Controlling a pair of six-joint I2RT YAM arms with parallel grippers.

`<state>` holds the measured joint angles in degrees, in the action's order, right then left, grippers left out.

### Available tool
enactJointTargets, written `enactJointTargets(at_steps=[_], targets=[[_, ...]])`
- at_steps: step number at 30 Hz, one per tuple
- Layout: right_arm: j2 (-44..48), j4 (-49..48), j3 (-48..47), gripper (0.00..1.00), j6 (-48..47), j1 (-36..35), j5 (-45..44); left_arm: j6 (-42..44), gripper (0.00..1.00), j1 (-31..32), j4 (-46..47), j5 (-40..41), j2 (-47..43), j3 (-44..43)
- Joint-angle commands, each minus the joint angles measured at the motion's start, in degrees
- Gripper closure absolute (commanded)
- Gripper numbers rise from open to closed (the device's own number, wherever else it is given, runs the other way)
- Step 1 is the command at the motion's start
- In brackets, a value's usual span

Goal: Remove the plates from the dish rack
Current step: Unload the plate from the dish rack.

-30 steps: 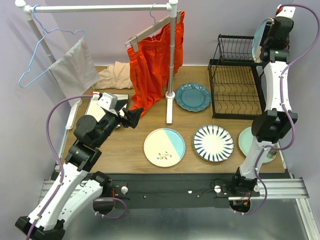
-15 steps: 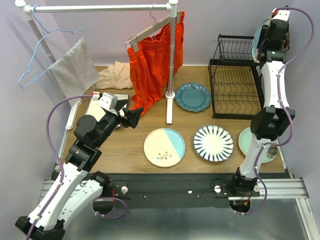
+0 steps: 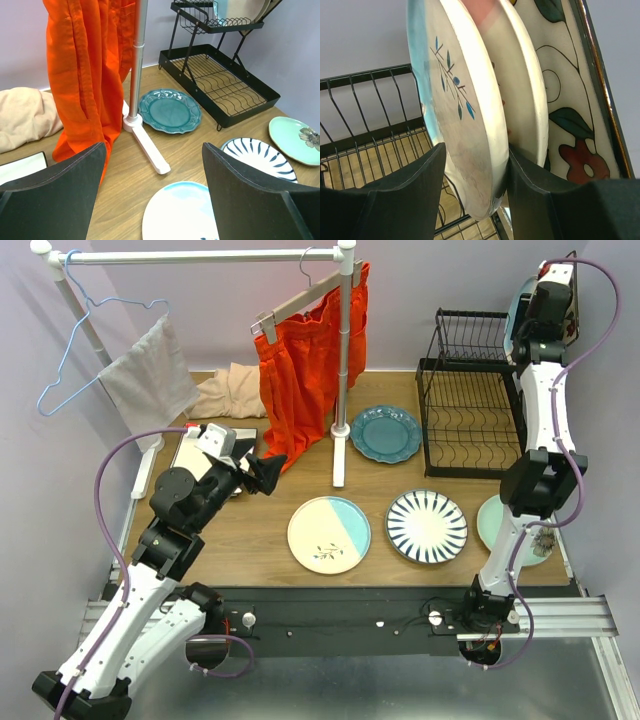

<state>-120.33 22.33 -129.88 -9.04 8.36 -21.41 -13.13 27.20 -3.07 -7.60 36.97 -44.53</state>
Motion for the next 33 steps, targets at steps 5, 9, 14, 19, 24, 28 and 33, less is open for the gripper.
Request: enactJointTargets(at_steps=[5, 9, 14, 19, 24, 28, 33], targets=[[-2.5, -2.3, -0.8, 0.44, -1.7, 0.2, 4.2, -0.1, 0.13, -0.8, 0.5, -1.3, 0.1, -0.1], [-2.5, -2.4, -0.3, 0.44, -1.9, 0.2, 6.4, -0.1, 0.13, -1.0, 0.6, -1.4, 0.1, -0.1], [-1.9, -2.6, 0.6, 0.44, -1.2, 0.3, 8.8, -0.1, 0.13, -1.2, 0.5, -1.5, 0.5, -0.1], [-2.5, -2.6, 0.2, 0.51, -2.3, 0.3, 7.0, -0.1, 0.13, -1.3, 0.6, -1.5, 0.4, -0.1], [-2.2, -2.9, 0.2, 0.66, -3.6, 0.3, 6.6, -0.1, 0.13, -1.4, 0.6, -1.7, 0.4, -0.1], [-1.6, -3.2, 0.5, 0.77, -5.0, 0.3, 7.1, -0.1, 0.13, -1.4, 0.6, -1.8, 0.3, -0.1], [-0.3, -4.2, 0.9, 0.94, -7.3, 0.3, 7.7, -0.1, 0.13, -1.4, 0.6, -1.8, 0.3, 0.0]])
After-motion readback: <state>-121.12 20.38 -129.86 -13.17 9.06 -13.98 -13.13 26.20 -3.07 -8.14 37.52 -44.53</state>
